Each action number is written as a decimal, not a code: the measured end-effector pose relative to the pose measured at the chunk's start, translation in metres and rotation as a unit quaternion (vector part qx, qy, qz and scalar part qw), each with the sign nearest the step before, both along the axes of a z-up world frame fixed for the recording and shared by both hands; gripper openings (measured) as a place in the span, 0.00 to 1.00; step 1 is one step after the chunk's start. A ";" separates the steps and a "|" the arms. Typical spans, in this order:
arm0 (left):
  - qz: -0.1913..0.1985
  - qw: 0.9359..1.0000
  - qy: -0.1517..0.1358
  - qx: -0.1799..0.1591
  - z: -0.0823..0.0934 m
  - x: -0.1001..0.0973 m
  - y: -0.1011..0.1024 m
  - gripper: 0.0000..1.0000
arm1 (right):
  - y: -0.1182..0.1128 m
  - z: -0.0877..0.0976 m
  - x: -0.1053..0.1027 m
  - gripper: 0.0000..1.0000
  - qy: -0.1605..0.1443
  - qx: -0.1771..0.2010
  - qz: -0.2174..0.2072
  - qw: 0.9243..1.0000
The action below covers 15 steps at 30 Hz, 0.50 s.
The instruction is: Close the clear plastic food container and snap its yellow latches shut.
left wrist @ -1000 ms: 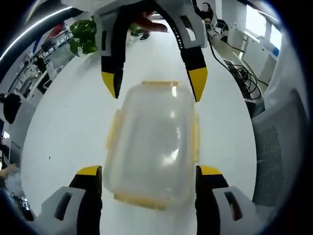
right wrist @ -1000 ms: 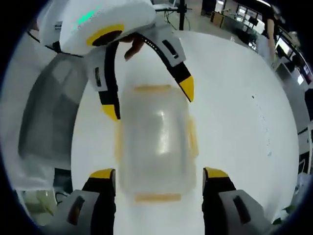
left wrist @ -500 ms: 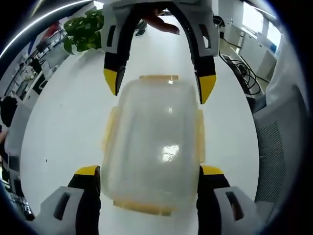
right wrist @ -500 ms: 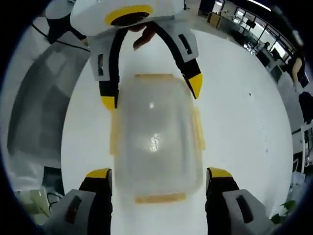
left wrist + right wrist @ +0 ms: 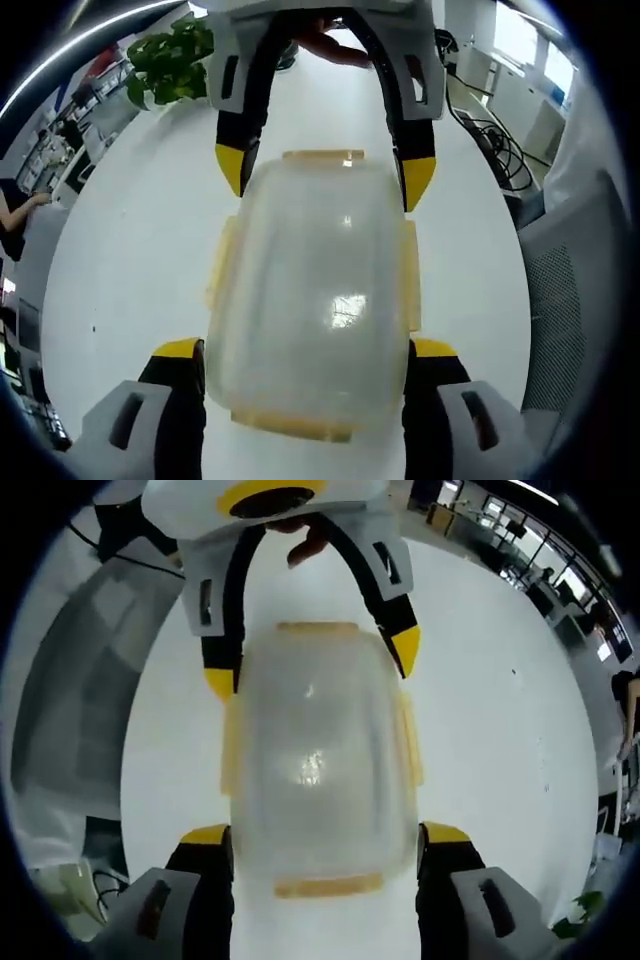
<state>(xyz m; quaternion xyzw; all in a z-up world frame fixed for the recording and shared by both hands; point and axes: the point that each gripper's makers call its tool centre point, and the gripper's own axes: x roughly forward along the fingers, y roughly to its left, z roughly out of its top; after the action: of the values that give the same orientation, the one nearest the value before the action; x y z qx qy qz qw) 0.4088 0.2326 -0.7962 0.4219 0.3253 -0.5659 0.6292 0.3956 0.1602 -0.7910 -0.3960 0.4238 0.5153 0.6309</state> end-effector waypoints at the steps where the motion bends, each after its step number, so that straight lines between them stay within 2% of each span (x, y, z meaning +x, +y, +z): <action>1: 0.000 1.000 0.000 0.000 0.000 0.000 0.000 0.82 | 0.000 0.000 0.000 0.75 0.000 0.000 0.000 1.000; 15: -0.004 1.000 -0.001 0.007 -0.001 -0.004 0.008 0.81 | 0.009 -0.001 -0.005 0.75 0.002 0.000 -0.007 1.000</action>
<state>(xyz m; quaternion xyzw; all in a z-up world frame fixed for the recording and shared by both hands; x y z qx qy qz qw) 0.4051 0.2410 -0.7974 0.4286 0.3271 -0.5656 0.6240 0.3905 0.1695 -0.7917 -0.3917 0.4278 0.5121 0.6335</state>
